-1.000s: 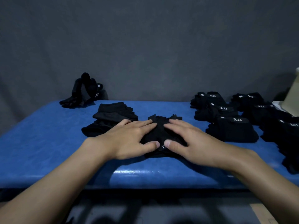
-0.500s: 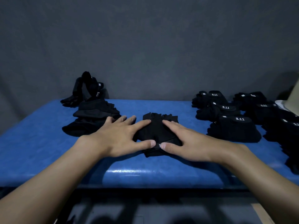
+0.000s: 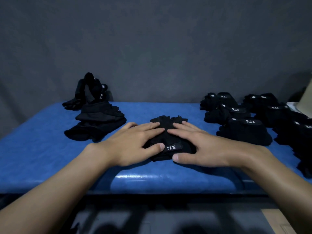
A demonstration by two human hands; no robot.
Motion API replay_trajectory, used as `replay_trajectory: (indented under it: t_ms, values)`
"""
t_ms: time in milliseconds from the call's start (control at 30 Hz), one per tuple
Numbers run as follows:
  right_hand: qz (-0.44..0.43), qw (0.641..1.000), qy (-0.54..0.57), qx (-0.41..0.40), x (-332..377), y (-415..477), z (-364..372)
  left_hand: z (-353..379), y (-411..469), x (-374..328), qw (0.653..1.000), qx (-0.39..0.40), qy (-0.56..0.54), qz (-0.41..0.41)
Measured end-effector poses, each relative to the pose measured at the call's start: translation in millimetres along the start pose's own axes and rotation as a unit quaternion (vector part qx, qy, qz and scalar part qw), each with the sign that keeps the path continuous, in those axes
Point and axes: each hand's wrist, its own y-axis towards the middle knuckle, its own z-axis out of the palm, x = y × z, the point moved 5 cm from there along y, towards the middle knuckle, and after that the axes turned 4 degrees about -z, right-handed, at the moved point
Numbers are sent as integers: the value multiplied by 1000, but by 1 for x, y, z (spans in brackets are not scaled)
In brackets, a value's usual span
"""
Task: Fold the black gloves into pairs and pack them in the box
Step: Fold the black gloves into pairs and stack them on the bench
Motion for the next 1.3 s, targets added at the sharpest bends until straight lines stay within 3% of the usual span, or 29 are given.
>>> replay_trajectory:
  t_ms: [200,500,833,1133,1300]
  values:
    - [-25,999,5,28,0,-9,3,0,3,1,1000,-16,14,7]
    - [-23,997,-36,61,-9,-8,10,-8,-12,-14,994,-54,-15,94]
    - [-26,1000,-4,10,-8,-8,6,-19,-22,-19,968,-187,11,169]
    - [-34,993,50,-100,-2,-14,-6,-21,-20,-21,972,-176,-15,152]
    - [-47,991,58,-111,-2,-12,-4,-23,-23,-20,978,-155,-48,134]
